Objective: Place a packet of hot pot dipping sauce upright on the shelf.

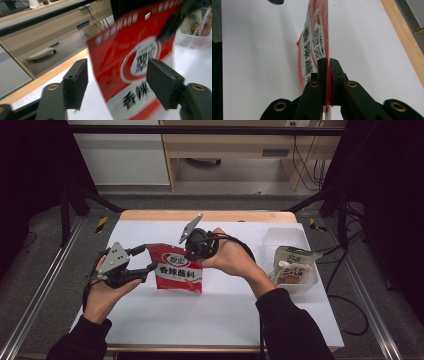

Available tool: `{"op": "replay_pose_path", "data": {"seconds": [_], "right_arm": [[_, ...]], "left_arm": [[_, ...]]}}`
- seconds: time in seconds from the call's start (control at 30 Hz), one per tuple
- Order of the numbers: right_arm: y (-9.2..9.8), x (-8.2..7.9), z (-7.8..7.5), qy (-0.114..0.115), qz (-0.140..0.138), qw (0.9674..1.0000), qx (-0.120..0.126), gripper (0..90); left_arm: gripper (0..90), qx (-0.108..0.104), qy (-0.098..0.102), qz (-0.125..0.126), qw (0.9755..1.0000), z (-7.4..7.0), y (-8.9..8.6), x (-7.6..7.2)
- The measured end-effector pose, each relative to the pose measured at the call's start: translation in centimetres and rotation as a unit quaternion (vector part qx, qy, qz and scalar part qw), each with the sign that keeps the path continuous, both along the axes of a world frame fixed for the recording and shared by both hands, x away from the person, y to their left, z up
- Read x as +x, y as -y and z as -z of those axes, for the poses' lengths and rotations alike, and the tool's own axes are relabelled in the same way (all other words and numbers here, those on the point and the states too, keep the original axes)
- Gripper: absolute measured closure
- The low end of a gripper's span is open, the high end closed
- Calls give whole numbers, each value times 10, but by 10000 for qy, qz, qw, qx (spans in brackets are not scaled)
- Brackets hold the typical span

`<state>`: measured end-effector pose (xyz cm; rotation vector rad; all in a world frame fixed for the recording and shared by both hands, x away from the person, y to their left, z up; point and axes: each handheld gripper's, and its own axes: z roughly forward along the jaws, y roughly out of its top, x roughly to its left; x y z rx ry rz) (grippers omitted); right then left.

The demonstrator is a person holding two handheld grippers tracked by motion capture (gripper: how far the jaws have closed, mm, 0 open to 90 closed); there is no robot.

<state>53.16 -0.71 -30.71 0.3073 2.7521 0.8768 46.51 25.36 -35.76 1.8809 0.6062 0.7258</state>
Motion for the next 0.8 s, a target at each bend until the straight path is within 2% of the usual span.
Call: {"op": "replay_pose_path", "data": {"seconds": [0.13, 0.17, 0.27, 0.37, 0.4, 0.43, 0.47, 0.63, 0.67, 0.7, 0.8], "right_arm": [[9, 1, -10, 120, 19, 9999, -44, 899], [9, 1, -10, 120, 19, 9999, -44, 899], [16, 4, -17, 174, 82, 9998, -23, 899], [25, 6, -25, 236, 159, 9996, 6, 899], [32, 9, -29, 260, 211, 9994, 34, 899], [35, 10, -31, 260, 229, 9994, 46, 899], [39, 11, -33, 259, 276, 9993, 70, 899], [54, 15, -42, 332, 349, 9988, 53, 899], [63, 17, -46, 359, 418, 9984, 80, 899], [63, 17, -46, 359, 418, 9984, 80, 899], [76, 19, -53, 408, 538, 9976, 165, 899]], "left_arm": [[280, 78, -130, -194, 9997, 24, -14, -4], [263, 78, -130, -194, 9997, 24, -14, -4], [232, 151, -300, -361, 9988, 38, -23, 0], [180, 302, -469, -575, 9968, 51, -31, 5], [154, 253, -675, -718, 9948, 59, -35, 9], [145, 253, -675, -718, 9948, 59, -35, 9], [140, 274, -747, -819, 9935, 66, -37, 11], [117, 383, -804, -950, 9915, 74, -40, 13], [105, 387, -791, -980, 9913, 74, -40, 13], [105, 434, -763, -1005, 9911, 74, -41, 13], [82, 386, -722, -1064, 9909, 75, -44, 12]]}}
